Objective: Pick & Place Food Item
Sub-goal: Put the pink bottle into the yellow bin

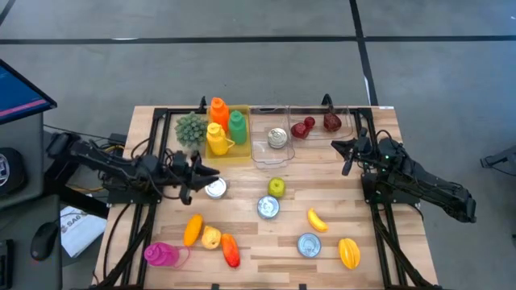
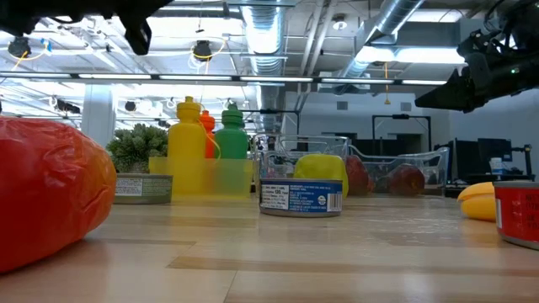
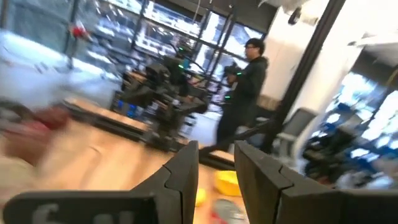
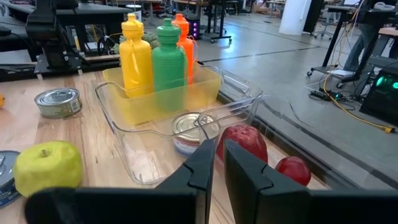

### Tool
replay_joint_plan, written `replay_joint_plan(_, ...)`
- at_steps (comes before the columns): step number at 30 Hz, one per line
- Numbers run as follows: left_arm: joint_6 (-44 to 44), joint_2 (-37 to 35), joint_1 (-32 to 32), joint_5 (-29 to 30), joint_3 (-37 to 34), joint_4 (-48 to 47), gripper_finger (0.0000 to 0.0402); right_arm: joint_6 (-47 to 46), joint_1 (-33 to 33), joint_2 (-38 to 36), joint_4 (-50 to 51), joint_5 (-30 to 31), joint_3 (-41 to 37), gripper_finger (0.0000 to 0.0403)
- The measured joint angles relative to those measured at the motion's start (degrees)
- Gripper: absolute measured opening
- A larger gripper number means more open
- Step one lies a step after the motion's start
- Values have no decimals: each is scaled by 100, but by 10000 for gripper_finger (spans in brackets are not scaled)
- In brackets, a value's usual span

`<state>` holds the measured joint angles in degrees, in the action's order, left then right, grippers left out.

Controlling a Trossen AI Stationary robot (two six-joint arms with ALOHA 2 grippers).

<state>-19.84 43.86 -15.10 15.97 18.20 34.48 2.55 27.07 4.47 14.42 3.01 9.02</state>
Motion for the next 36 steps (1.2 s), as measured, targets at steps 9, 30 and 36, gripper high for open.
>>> replay_joint_plan(9, -1781, 0, -799, -431, 0, 1, 94, 0, 0, 0, 1, 0, 0, 33)
replay_joint_plan(30, -1118, 0, -1157, -518, 2, 72, 94, -4, 0, 0, 10, 0, 0, 33)
replay_joint_plan(36, -999, 0, -1157, -757, 3, 58, 94, 0, 0, 0, 8, 0, 0, 33)
